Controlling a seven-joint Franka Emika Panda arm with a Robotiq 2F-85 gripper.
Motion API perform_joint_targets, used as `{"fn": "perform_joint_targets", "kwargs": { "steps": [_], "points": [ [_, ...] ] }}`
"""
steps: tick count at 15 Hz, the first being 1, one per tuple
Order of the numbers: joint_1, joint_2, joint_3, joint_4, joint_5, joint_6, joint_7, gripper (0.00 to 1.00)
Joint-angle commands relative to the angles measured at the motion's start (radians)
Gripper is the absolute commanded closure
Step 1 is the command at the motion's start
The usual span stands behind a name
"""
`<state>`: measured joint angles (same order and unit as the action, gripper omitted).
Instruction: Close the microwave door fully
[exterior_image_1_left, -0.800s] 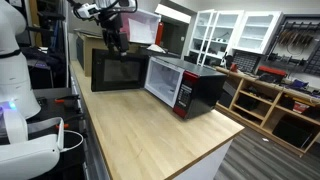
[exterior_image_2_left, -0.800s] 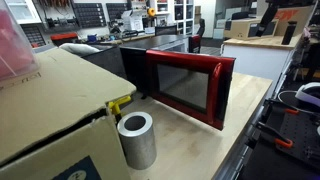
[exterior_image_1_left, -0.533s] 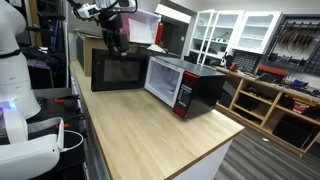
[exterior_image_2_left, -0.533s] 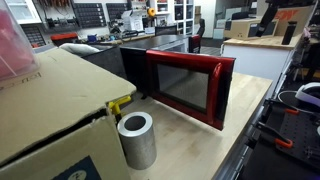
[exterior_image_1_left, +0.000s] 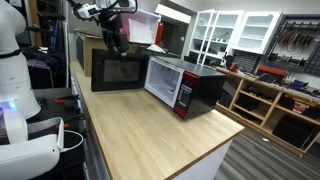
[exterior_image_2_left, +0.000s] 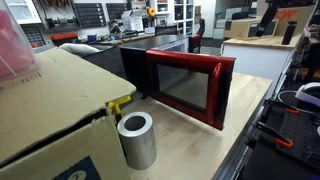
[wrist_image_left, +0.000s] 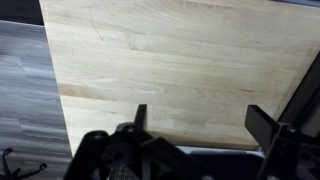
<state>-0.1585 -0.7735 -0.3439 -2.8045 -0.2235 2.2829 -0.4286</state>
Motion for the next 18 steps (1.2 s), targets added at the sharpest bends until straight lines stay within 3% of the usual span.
{"fn": "perform_joint_targets", "kwargs": {
  "steps": [1, 13, 18],
  "points": [
    [0.001, 0.009, 0.013, 0.012, 0.015, 0.004, -0.007, 0.00],
    [0.155, 0.125, 0.138, 0.144, 0.169, -0.003, 0.095, 0.00],
    [0.220, 0.213, 0.170, 0.232, 0.215, 0.005, 0.073, 0.00]
  ]
}}
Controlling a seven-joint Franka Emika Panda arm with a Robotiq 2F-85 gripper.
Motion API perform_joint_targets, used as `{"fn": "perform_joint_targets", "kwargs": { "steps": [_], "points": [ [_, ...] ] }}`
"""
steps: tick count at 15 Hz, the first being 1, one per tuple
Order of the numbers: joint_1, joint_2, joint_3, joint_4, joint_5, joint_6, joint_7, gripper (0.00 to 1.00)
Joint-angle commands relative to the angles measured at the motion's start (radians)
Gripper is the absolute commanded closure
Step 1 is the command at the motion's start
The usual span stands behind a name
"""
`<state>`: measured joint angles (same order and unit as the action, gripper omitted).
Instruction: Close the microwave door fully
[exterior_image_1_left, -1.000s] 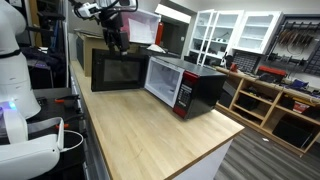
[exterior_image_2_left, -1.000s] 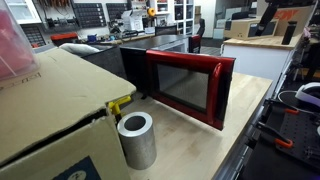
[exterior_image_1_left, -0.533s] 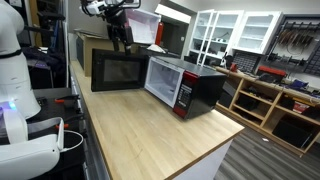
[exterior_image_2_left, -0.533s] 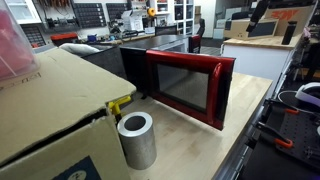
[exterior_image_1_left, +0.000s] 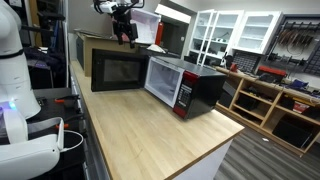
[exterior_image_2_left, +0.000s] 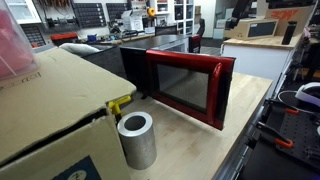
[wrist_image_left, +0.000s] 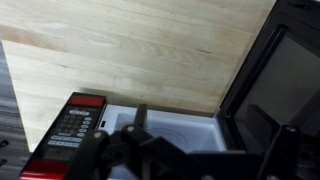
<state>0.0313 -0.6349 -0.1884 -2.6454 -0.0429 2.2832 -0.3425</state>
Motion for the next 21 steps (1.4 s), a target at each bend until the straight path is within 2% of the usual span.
{"fn": "perform_joint_targets", "kwargs": {
  "steps": [1, 8, 14, 17, 18, 21],
  "points": [
    [0.042, 0.091, 0.019, 0.089, 0.040, 0.007, -0.021, 0.00],
    [0.150, 0.177, 0.062, 0.171, 0.054, 0.012, -0.164, 0.00],
    [0.214, 0.237, 0.102, 0.214, 0.061, 0.021, -0.256, 0.00],
    [0.227, 0.258, 0.124, 0.232, 0.059, 0.021, -0.285, 0.00],
    [0.204, 0.229, 0.134, 0.202, 0.042, 0.009, -0.243, 0.00],
    [0.206, 0.243, 0.146, 0.213, 0.041, 0.010, -0.249, 0.00]
  ]
}}
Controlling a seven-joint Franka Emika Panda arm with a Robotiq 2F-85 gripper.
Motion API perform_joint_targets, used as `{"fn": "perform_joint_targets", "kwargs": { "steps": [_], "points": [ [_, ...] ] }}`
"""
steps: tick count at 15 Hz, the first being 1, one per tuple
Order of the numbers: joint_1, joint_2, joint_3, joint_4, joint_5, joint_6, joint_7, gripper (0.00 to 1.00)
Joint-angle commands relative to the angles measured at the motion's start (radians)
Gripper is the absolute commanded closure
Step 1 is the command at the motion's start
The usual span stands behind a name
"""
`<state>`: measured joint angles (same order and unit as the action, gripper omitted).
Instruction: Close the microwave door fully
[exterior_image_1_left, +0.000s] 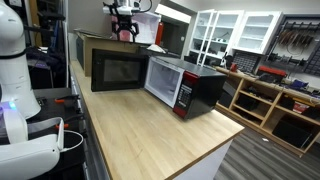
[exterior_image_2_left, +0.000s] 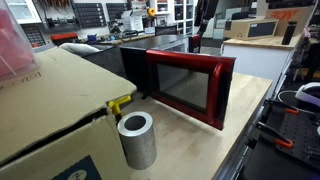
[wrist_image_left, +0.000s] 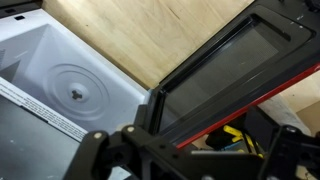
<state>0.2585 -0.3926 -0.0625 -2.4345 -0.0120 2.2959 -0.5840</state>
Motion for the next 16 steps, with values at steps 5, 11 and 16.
{"fn": "perform_joint_targets", "kwargs": {
  "steps": [5, 11, 16],
  "points": [
    [-0.037, 0.020, 0.016, 0.004, 0.013, 0.003, 0.010, 0.00],
    [0.037, 0.095, 0.046, 0.046, 0.106, 0.041, -0.100, 0.00],
    [0.080, 0.183, 0.116, 0.136, 0.114, 0.021, -0.245, 0.00]
  ]
}}
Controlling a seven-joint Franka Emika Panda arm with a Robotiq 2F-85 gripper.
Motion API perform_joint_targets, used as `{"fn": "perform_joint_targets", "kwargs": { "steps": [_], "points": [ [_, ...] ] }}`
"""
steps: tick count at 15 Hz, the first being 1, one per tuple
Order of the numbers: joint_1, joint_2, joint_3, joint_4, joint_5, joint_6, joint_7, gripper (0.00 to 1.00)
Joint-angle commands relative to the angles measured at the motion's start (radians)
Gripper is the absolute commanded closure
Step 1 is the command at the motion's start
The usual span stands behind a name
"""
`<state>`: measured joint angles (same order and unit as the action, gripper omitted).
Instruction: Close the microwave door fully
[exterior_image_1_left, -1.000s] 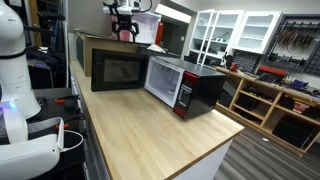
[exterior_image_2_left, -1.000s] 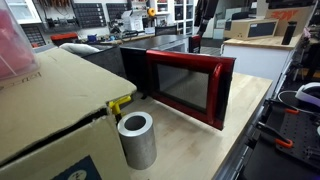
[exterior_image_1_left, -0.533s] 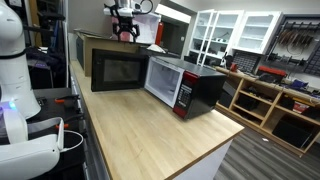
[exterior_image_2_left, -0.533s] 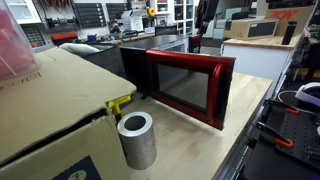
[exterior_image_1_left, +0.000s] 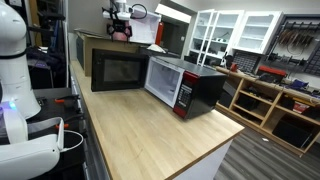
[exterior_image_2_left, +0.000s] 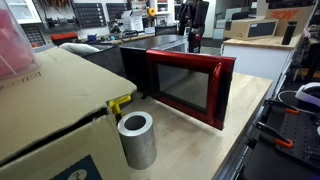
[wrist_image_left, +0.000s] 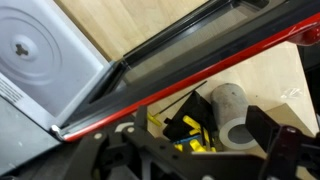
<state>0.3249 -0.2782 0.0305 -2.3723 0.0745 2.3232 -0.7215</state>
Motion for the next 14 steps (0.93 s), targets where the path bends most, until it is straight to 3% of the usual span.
{"fn": "perform_joint_targets", "kwargs": {
  "steps": [1, 2, 3, 5, 8, 14],
  "points": [
    [0.017, 0.091, 0.032, 0.090, 0.037, -0.007, -0.146, 0.00],
    [0.019, 0.111, 0.040, 0.106, 0.046, -0.009, -0.184, 0.00],
    [0.021, 0.134, 0.045, 0.121, 0.073, -0.013, -0.238, 0.25],
    [0.016, 0.183, 0.062, 0.146, 0.113, -0.030, -0.320, 0.32],
    [-0.004, 0.234, 0.094, 0.165, 0.123, -0.050, -0.389, 0.58],
    [-0.035, 0.281, 0.150, 0.200, 0.042, -0.129, -0.373, 0.99]
  ]
}}
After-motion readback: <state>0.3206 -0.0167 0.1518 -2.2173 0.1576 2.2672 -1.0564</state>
